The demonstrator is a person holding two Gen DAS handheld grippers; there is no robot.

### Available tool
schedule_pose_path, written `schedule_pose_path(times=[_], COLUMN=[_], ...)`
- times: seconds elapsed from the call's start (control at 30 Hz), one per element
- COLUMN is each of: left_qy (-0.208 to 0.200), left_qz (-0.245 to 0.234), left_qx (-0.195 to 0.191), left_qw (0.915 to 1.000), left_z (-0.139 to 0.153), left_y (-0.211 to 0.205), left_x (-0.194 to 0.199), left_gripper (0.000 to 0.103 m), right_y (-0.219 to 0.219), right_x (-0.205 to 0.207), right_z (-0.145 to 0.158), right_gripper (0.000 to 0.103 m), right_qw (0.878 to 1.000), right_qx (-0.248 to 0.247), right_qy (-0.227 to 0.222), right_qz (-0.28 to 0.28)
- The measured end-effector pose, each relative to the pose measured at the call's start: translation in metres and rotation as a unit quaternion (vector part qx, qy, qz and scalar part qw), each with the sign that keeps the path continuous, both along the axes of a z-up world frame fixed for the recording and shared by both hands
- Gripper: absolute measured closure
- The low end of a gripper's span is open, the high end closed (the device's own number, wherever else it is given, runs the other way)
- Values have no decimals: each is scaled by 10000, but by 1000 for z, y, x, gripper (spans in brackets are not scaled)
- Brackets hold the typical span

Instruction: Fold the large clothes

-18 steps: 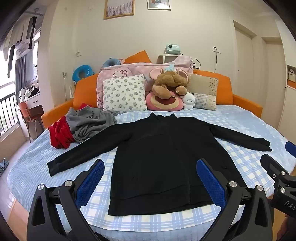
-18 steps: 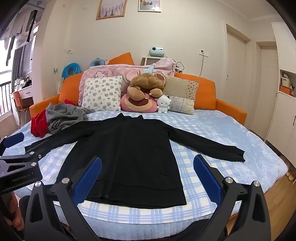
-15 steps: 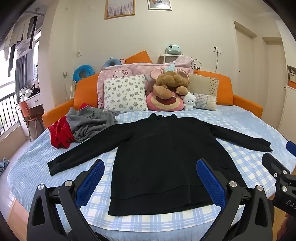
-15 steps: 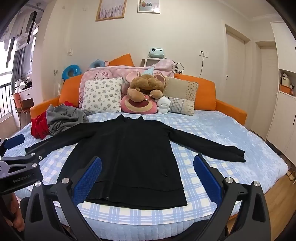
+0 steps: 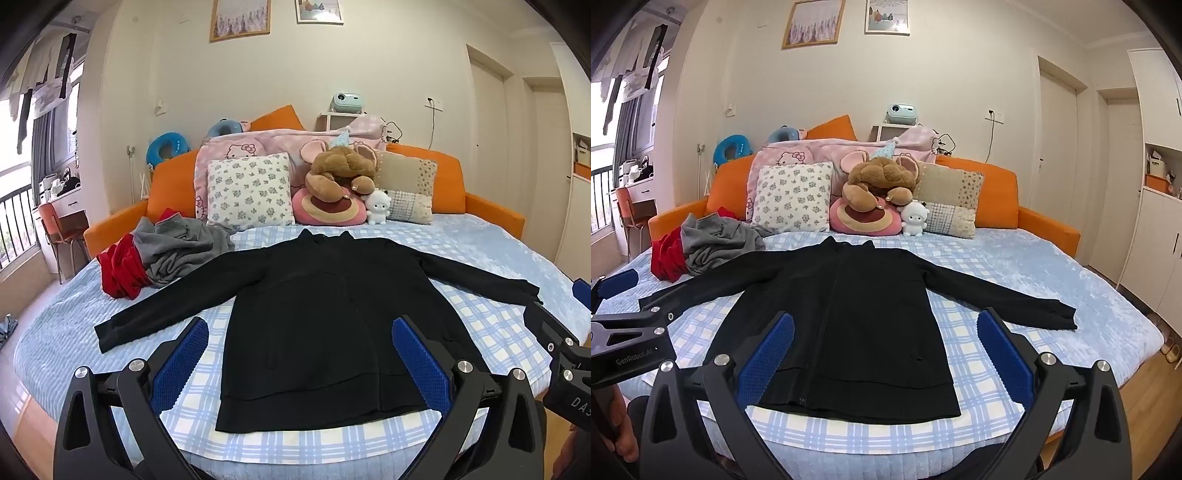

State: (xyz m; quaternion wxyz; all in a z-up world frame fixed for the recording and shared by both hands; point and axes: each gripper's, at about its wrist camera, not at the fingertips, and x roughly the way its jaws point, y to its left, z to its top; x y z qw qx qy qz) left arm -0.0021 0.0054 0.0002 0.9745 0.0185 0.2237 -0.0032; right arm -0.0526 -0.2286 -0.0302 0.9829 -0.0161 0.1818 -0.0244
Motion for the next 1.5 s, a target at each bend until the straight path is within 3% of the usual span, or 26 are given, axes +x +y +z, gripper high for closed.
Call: schedule_pose_path(times=[1.5], left_qy=[-114], left_qz=[-67], left_qx=[-4], left_qw=[9999], left_z=[7], left_y=[-7], left_x=[-3], left_gripper=[2], right_y=[0], right_x=[-2], right_z=[2], right_gripper=[5], right_qw=[9998], right_qx=[70], right_qy=[-163], right_qz=[-88])
